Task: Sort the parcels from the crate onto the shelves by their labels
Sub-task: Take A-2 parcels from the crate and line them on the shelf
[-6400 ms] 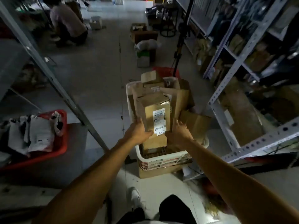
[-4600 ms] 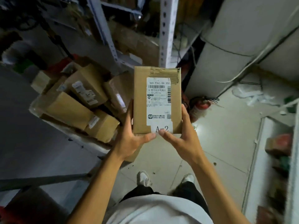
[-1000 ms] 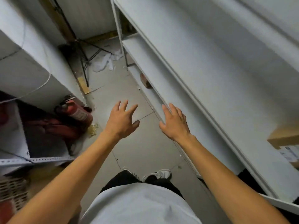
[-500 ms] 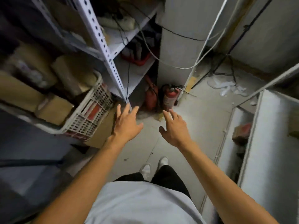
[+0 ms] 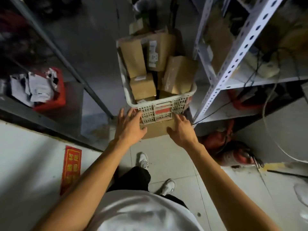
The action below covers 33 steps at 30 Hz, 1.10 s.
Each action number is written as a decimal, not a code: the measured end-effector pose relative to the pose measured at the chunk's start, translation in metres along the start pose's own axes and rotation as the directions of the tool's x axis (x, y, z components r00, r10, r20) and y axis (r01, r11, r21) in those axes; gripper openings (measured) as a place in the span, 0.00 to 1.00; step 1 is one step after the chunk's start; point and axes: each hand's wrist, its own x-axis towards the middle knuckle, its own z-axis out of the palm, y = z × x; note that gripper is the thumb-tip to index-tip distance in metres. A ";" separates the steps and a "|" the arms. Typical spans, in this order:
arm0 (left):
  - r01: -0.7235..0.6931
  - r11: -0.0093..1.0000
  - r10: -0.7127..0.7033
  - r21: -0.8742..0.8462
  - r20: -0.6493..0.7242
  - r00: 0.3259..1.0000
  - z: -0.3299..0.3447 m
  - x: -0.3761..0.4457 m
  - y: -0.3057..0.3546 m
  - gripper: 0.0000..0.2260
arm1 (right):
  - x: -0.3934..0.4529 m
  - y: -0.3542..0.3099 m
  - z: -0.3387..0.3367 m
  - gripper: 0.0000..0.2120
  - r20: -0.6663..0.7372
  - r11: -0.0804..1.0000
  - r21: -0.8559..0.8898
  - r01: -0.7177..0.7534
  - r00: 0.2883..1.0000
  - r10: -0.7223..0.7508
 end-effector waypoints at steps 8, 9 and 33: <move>0.153 0.987 -0.154 -0.057 -0.020 0.988 -0.009 0.057 -0.049 0.32 | 0.083 -0.054 0.002 0.34 0.065 0.990 -0.053 0.135 0.989 -0.131; 0.163 0.984 -0.165 -0.073 -0.022 0.986 -0.006 0.073 -0.057 0.33 | 0.095 -0.061 0.001 0.36 0.067 0.988 -0.061 0.142 0.988 -0.138; 0.089 0.950 -0.120 -0.298 -0.086 0.989 -0.077 0.305 -0.121 0.32 | 0.345 -0.157 -0.053 0.38 0.090 0.993 0.042 0.107 0.990 -0.111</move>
